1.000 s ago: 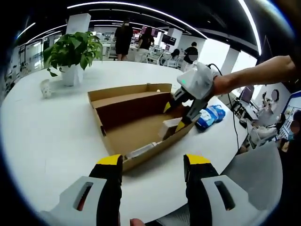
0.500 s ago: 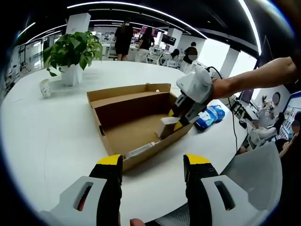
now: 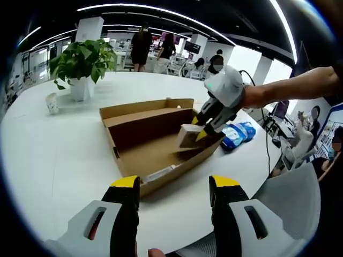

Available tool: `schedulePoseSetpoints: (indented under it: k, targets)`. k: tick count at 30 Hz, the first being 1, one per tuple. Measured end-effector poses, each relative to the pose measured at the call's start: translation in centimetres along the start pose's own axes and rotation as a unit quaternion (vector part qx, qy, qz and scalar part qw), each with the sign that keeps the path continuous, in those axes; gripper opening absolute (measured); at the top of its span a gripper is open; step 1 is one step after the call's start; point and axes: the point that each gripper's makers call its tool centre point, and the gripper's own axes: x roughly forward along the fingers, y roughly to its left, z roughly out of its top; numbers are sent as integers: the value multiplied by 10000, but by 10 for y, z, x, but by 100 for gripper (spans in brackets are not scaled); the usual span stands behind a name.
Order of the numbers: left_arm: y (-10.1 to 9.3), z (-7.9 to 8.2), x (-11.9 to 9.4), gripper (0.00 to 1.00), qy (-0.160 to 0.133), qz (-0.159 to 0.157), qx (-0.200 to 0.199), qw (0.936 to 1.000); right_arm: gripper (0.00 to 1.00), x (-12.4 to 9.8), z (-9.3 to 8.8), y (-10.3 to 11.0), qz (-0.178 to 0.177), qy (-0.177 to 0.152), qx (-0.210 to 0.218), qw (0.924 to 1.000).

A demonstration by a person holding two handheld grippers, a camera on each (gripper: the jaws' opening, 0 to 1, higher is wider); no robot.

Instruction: Operate the shoe box by opening the lid, removing the specified soft item, and placing it in the target area until the item is outside and the box remains undamaged.

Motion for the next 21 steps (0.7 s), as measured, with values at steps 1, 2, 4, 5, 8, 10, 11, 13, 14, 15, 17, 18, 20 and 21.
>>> schedulePoseSetpoints:
  k: [1,2,4,5,8,10,11,13,14,15,17,18,20,21]
  targets:
    - [0,2,-1,53,-17,-3,7,10000,17,-3,1,-1,-20,-7,-7,10000]
    - [-1,3,-2,53,-31,-2,10,10000,17,-5,1,-2,-38,-15,-10,10000]
    - [-1,6,-3,53,-53,-1,41,10000,17,-11,3,-2,-65,-51,-27,10000]
    - [-2,8,-3,53,-67,-10,61,10000,17,-13,5,-3,-94,-68,-43,9999]
    - [-4,10,-4,53,-84,-17,96,9999,17,-20,9,-6,-148,-110,-74,9998]
    - [-5,13,-4,53,-101,-30,115,9999,17,-26,12,-8,-201,-150,-88,9996]
    - [-6,14,-5,53,-106,-32,127,9999,17,-30,14,-9,-227,-168,-95,9996]
    - [-8,16,-5,54,-123,-45,163,9998,17,-37,16,-11,-283,-200,-125,9993]
    - [-9,17,-6,54,-131,-51,181,9997,17,-39,17,-12,-304,-209,-143,9992]
    - [-9,18,-6,53,-138,-55,194,9997,17,-43,18,-13,-337,-219,-163,9991]
    - [-11,19,-5,53,-148,-74,214,9996,17,-48,18,-14,-383,-233,-180,9988]
    - [-14,20,-5,54,-150,-91,231,9996,17,-52,17,-14,-420,-231,-183,9987]
    - [-17,21,-4,54,-155,-116,260,9995,17,-57,15,-15,-454,-226,-175,9986]
    - [-19,22,-4,54,-156,-137,277,9994,17,-60,14,-15,-471,-226,-176,9985]
